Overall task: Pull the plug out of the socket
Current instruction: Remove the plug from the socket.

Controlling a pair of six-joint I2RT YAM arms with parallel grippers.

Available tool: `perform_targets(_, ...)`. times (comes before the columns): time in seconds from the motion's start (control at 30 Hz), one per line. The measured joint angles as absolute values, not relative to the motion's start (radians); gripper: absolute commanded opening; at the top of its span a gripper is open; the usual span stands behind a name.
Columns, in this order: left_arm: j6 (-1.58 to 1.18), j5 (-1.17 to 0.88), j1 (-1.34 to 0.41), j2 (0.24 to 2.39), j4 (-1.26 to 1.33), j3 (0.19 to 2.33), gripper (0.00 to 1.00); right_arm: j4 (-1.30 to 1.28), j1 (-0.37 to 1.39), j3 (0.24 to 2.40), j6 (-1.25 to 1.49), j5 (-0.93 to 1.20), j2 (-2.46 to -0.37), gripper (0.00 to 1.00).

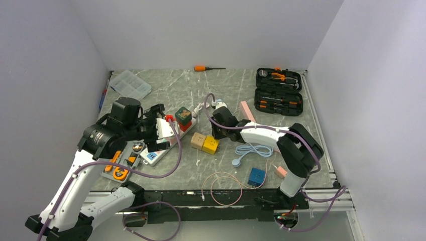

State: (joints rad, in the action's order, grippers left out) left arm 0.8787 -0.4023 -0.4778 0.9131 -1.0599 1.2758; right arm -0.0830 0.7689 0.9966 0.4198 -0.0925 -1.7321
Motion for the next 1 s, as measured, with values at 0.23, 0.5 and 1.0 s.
perform_targets(0.23,0.9,-0.402,-0.48,0.911,-1.078,1.285,0.99,-0.096,0.776,0.957,0.424,-0.163,-1.639,0.83)
perform_targets(0.5,0.962,-0.395,-0.482,0.891,-1.124,1.292,0.99,0.004,0.781,0.862,0.337,-0.026,-1.52,1.0)
perform_targets(1.0,0.986,-0.395,-0.482,0.876,-1.155,1.32,0.99,0.244,0.877,0.702,0.158,0.108,-1.541,1.0)
